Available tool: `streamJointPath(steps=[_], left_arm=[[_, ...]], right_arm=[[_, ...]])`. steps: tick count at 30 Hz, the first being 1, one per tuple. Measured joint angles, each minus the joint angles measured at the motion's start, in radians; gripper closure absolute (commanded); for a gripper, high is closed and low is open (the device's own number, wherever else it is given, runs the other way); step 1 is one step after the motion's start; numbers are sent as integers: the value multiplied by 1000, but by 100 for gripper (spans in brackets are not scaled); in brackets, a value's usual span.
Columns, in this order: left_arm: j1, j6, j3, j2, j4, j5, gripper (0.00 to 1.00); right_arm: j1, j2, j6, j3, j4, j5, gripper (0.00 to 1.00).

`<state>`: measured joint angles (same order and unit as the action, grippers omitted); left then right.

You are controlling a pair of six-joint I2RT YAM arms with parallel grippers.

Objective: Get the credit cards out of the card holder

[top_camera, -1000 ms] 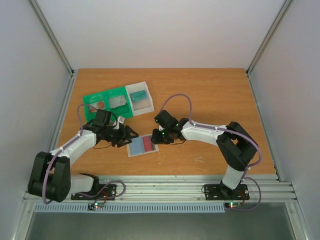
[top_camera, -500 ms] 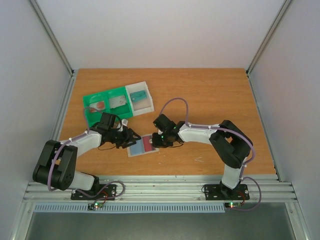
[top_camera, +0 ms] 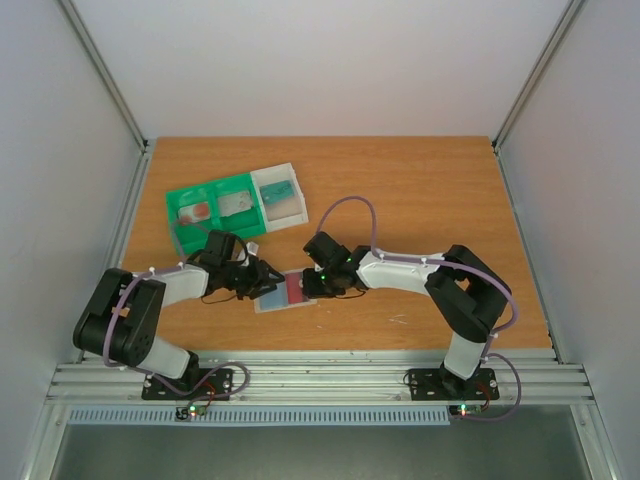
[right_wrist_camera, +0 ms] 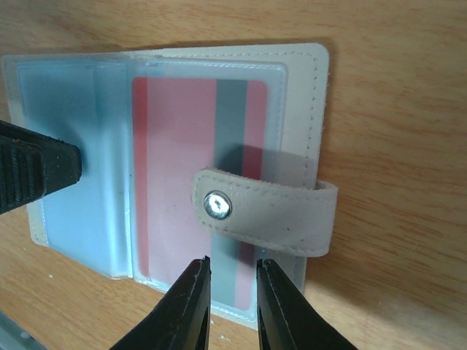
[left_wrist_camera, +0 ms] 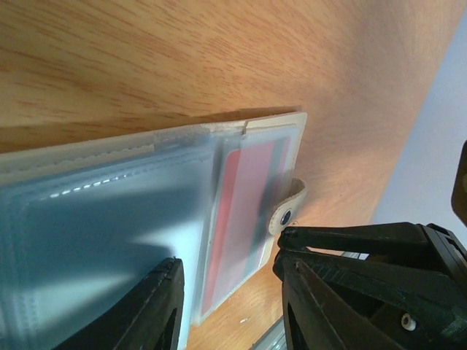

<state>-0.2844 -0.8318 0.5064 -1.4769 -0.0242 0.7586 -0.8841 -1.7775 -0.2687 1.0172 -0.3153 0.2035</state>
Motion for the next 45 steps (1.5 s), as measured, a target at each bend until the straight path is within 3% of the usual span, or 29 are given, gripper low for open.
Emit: streamJointPath(steps=[11, 20, 29, 45], left_arm=[[-14, -27, -13, -11, 53, -6, 72], [-19, -33, -29, -42, 79, -8, 87], [-19, -28, -35, -60, 90, -8, 96], [-19, -5, -30, -20, 42, -23, 94]], right_arm=[[-2, -10, -12, -35, 47, 24, 86], [-3, -11, -42, -45, 92, 45, 79], [-3, -11, -92, -59, 152, 44, 72], [-3, 9, -135, -85, 183, 4, 70]])
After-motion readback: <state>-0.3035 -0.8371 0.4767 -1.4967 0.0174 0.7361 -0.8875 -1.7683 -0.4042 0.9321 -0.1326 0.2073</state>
